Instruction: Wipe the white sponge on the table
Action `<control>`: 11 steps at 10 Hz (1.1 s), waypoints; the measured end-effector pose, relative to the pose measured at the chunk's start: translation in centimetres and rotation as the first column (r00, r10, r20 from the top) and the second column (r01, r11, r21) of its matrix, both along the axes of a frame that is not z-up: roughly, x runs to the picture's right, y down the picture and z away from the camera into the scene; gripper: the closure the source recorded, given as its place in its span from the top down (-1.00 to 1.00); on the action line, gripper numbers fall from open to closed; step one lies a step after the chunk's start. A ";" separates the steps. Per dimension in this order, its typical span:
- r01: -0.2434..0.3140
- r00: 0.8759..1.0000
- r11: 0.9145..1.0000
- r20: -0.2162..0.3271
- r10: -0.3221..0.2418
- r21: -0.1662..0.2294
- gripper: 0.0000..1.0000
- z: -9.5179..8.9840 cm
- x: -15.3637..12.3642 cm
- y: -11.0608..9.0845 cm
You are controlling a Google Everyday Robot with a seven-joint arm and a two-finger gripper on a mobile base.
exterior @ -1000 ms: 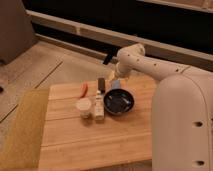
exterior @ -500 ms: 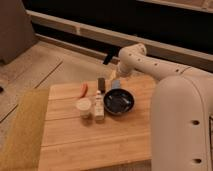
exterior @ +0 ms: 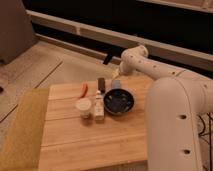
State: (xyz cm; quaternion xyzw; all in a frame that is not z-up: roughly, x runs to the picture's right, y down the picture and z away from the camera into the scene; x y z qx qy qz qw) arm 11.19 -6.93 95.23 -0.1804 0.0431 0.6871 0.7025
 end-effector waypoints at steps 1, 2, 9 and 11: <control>-0.008 1.000 1.000 0.015 0.008 -0.003 0.30 0.9 -0.2 0.0; -0.008 1.000 1.000 0.027 0.008 -0.005 0.30 1.6 -0.4 -0.2; 0.042 0.998 0.991 -0.044 -0.048 -0.130 0.30 5.1 0.3 2.1; 0.034 0.996 0.984 -0.077 -0.048 -0.175 0.30 5.6 0.7 3.3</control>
